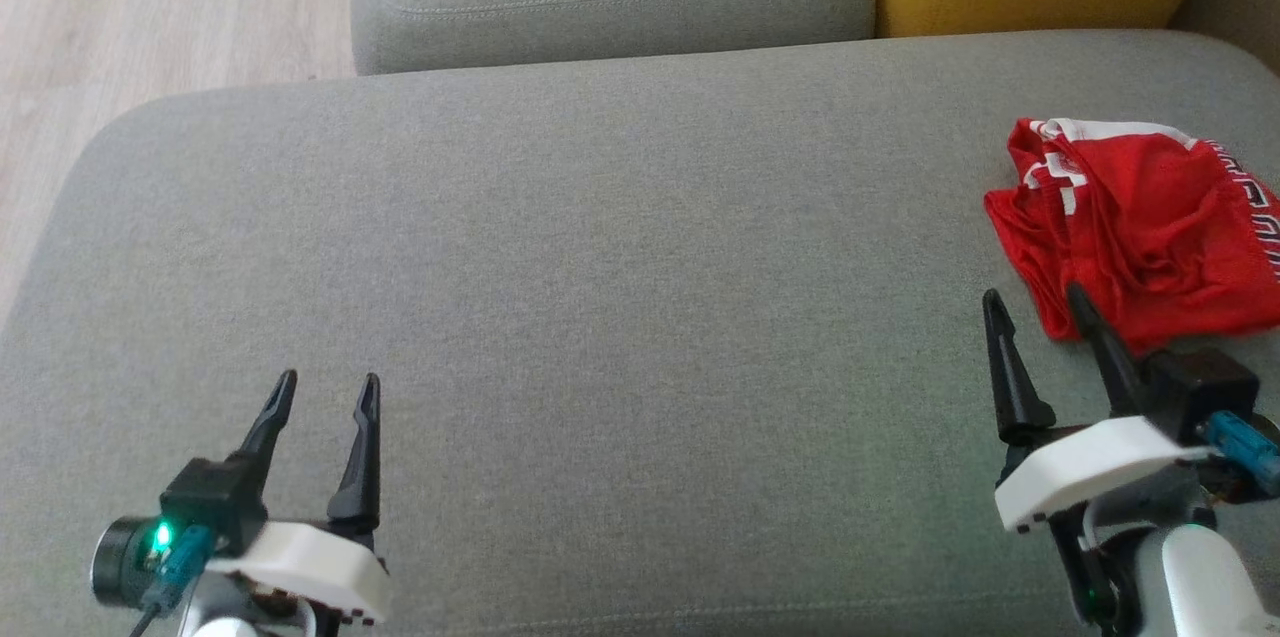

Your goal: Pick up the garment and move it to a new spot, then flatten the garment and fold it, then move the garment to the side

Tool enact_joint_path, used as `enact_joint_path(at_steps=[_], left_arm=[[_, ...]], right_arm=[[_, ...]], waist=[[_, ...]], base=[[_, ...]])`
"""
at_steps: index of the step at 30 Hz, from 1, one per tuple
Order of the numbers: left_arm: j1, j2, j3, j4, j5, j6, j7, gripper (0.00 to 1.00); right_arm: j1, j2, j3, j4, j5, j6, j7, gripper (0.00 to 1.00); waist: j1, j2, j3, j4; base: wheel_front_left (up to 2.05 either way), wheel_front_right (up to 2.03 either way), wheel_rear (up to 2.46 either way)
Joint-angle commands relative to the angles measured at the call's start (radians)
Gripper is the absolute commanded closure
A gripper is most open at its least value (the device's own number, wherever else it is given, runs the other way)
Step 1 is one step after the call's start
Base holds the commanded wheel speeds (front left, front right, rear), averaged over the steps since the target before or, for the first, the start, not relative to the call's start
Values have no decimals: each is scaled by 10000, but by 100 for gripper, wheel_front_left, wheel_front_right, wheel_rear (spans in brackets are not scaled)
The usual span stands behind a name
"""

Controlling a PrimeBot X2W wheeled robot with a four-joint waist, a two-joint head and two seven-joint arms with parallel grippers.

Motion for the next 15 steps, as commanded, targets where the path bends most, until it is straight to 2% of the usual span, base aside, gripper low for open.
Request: enact_joint_path(at_steps=[1, 15], left_arm=[[-348, 307, 404, -356, -45, 59, -20, 0], [-407, 350, 355, -346, -101, 86, -33, 0]], right_arm=[[-260, -25, 193, -426, 46, -9, 21, 0], [-268, -24, 157, -496, 35, -9, 89, 0]], waist=[[1, -1, 9, 6], [1, -1, 50, 72]], base=[[0, 0, 0], [0, 0, 0]])
